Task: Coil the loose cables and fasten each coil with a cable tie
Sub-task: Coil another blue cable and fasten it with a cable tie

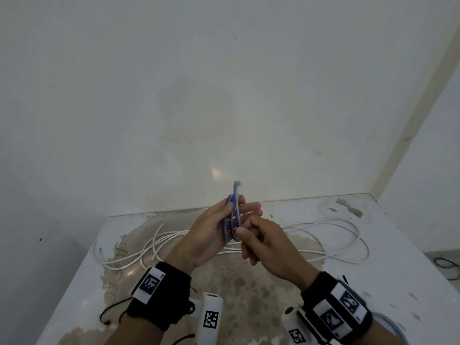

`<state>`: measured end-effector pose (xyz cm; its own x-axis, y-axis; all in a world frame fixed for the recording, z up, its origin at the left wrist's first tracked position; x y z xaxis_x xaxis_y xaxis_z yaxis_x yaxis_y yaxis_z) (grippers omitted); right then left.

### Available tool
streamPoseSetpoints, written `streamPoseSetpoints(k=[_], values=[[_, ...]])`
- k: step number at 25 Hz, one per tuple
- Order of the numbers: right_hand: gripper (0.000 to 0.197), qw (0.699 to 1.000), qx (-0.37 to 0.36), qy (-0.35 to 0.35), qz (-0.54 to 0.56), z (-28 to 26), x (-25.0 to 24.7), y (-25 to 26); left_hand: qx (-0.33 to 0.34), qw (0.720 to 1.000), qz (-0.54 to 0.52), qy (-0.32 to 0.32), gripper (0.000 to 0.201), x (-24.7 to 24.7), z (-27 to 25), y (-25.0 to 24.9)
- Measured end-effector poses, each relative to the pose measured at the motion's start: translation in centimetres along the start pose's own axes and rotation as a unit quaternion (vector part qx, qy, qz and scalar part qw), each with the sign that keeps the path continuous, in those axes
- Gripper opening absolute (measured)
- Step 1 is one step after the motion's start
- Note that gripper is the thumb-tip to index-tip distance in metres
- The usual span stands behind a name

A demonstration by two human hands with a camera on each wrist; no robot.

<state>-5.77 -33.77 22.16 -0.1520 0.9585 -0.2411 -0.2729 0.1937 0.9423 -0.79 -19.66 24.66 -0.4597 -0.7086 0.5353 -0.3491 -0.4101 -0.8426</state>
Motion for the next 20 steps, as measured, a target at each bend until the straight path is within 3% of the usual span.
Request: streamPoseSetpoints(k=[4,9,11,13,14,16,18,20], values=[[0.025,0.999,0.026,-0.046,-0.004,0.6,0.2,0.2,0.012,0.999,0.036,-0.029,0.036,0.2,0.1,0.6],[0.030,0.968,-0.040,-0.005,-0.246,0.1,-0.2,0.8,0.018,0.993,0.106,-0.053,0.036,-0.2,0.1,0.7],[0.034,0.946,-0.074,-0.108,-0.295,0.1,-1.7,1.5,0.003,0.984,0.164,-0.071,0.037,-0.4,0.2,0.4],[0.016,0.931,-0.126,-0.201,-0.278,0.3,-3.8,1.9,-0.036,0.977,0.204,-0.053,0.037,-0.4,0.1,0.4],[0.026,0.933,-0.127,-0.181,-0.285,0.6,-4.5,1.9,-0.060,0.978,0.195,-0.035,0.038,-0.3,0.0,0.5],[0.048,0.959,-0.101,-0.050,-0.261,1.5,-4.6,0.6,-0.099,0.987,0.125,-0.012,0.039,0.1,-0.2,0.6],[0.036,0.987,-0.063,0.024,-0.143,1.8,-3.6,-0.7,-0.114,0.992,0.058,-0.007,0.029,0.4,-0.1,0.5],[0.028,0.998,-0.038,-0.005,-0.052,2.0,-2.9,-1.5,-0.117,0.992,0.041,-0.006,0.024,0.3,0.0,0.7]])
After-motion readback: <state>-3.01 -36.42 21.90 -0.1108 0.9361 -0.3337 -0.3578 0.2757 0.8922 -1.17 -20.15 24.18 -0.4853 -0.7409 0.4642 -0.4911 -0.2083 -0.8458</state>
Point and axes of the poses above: each hand's wrist, its own z-axis towards the middle knuckle, its own x-axis out of the palm, y = z × x, the point moved 2 cm from there along z, towards the middle knuckle
